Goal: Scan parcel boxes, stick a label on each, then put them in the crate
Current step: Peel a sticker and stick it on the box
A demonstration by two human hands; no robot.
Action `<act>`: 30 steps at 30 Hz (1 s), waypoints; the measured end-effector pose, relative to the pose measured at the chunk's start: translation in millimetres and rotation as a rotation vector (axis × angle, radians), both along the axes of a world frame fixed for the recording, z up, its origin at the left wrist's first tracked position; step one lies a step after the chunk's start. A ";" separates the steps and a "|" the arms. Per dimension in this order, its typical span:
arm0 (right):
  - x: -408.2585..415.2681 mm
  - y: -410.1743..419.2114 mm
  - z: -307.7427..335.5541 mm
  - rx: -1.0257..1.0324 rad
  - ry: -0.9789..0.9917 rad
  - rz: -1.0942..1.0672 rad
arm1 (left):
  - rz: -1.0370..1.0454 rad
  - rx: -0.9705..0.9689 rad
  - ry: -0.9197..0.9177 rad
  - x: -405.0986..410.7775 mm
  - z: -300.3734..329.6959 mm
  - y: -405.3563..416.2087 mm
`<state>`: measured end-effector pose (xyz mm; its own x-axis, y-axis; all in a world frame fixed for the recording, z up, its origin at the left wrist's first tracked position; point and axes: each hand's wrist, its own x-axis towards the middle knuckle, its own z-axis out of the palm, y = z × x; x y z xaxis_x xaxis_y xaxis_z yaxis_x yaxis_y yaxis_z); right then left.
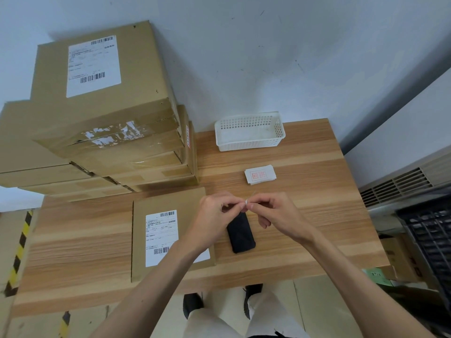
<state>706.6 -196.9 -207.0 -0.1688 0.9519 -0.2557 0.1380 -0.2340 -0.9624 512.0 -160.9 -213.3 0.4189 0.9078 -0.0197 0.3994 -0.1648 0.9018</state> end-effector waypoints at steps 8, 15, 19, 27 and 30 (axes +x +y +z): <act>0.7 -1.4 0.2 0.018 -0.041 0.011 | -0.014 0.041 0.021 0.5 0.2 -0.5; 0.3 -1.3 -0.1 0.024 -0.079 0.013 | -0.027 0.033 0.017 0.2 -1.1 -1.4; -1.6 -0.9 -0.1 0.028 -0.091 -0.019 | -0.043 0.071 0.038 1.0 -1.0 -0.1; -2.5 -1.1 -0.3 0.123 -0.268 0.011 | -0.058 0.097 0.066 5.0 -1.2 2.6; -4.7 -1.5 -3.6 0.161 -0.285 -0.012 | -0.004 0.074 0.063 8.3 -2.2 1.7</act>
<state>701.9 -198.3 -210.5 -0.1003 0.9855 -0.1368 0.4055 -0.0850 -0.9101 520.3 -159.2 -215.5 0.4226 0.9061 0.0206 0.4545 -0.2315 0.8601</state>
